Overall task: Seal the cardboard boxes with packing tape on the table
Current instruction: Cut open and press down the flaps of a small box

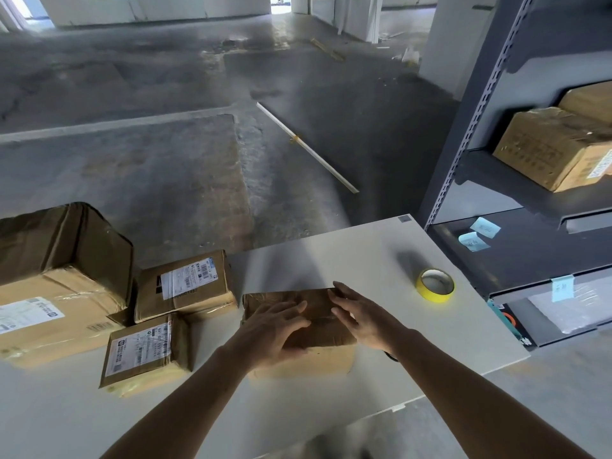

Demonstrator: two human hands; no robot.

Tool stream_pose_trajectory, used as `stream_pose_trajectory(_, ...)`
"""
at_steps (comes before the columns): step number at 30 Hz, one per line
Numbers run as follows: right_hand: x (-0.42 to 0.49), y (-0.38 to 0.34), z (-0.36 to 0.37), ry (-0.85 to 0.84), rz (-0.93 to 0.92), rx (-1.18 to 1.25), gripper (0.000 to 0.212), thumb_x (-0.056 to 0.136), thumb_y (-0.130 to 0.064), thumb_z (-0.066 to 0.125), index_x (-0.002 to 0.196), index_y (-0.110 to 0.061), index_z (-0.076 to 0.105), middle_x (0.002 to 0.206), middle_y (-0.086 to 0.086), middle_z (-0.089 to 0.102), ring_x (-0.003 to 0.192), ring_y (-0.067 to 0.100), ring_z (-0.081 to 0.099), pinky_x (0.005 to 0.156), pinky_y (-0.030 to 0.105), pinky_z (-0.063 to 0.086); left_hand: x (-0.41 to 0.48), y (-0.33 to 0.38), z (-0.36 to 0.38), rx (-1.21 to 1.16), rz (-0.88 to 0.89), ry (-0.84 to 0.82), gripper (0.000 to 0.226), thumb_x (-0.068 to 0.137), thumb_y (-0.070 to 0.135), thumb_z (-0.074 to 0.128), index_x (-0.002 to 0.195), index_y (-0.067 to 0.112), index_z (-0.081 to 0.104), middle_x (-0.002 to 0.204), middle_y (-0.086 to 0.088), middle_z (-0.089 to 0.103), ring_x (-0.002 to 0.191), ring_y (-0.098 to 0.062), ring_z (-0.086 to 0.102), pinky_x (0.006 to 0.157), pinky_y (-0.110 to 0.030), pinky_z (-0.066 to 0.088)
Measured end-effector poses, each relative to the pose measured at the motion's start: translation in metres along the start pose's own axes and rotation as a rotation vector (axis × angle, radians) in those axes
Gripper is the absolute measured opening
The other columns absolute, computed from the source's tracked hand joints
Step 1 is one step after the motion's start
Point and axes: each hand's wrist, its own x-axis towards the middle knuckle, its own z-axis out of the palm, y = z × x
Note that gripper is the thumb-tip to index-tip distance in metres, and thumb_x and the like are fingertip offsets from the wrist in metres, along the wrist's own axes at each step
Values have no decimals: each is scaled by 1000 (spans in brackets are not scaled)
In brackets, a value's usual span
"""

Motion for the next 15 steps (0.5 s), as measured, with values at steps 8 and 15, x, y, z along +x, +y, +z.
stream_pose_trajectory(8, -1, -6, 1, 41, -7, -73, 47, 106, -31, 41, 152, -22, 38, 164, -6, 19, 148, 13, 27, 119, 29, 30, -1, 1, -1, -15, -13, 0, 85, 86, 70, 40, 155, 24, 24, 163, 6, 18, 150, -14, 17, 120, -37, 18)
stream_pose_trajectory(15, -2, -20, 6, 137, -129, -277, 45, 105, -31, 40, 148, -19, 45, 161, 1, 29, 151, 22, 19, 123, 38, 21, -2, -5, 15, 11, 22, -30, 83, 92, 72, 24, 157, 23, 12, 163, 7, -1, 151, -10, 1, 121, -38, 15)
